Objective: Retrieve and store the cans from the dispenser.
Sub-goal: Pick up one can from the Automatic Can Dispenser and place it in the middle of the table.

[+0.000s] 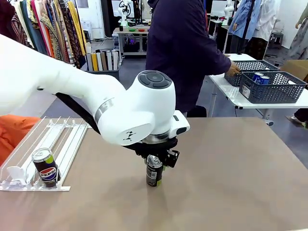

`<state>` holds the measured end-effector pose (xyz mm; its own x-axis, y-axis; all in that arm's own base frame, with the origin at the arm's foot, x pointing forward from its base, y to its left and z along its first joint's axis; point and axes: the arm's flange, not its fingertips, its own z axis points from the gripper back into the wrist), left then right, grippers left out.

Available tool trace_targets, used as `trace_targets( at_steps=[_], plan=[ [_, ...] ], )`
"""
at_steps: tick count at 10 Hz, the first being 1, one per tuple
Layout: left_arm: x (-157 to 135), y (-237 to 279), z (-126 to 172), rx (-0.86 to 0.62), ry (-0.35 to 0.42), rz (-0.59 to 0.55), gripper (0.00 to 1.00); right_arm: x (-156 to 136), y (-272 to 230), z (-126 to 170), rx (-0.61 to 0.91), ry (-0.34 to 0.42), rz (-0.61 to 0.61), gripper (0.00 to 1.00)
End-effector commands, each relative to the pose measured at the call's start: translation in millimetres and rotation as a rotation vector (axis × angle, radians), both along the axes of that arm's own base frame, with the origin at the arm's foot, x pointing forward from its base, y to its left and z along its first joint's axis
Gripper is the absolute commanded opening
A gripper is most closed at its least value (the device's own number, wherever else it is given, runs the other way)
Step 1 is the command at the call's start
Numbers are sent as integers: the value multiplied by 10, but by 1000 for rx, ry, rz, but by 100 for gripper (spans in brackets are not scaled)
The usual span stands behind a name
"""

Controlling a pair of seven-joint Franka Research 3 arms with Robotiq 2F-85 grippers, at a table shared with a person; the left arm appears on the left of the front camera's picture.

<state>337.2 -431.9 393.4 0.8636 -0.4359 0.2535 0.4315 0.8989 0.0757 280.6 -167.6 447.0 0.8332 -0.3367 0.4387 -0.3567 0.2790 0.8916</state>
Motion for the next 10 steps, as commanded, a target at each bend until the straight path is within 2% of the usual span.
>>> trace_targets(
  at_steps=[1, 2, 3, 4, 5, 7, 9, 10],
  plan=[
    [22, -20, 46, -30, 27, 2, 0, 36, 8, 44, 23, -18, -11, 100],
    [33, -5, 47, -33, 23, 6, 0, 36, 8, 44, 23, -18, -11, 100],
    [34, 14, 63, -39, 25, 10, 40, 36, 8, 44, 23, -18, -11, 100],
    [28, 17, 77, -36, 14, 10, 97, 36, 8, 44, 23, -18, -11, 100],
    [24, 34, 110, -43, -3, 13, 100, 36, 8, 44, 23, -18, -11, 100],
    [15, 152, 303, -77, -51, 34, 100, 36, 8, 44, 23, -18, -11, 100],
    [-91, 531, 827, -146, -76, 48, 100, 36, 8, 44, 23, -18, -11, 100],
    [-185, 902, 1142, -180, -66, 59, 100, 36, 8, 44, 23, -18, -11, 100]
  ],
)
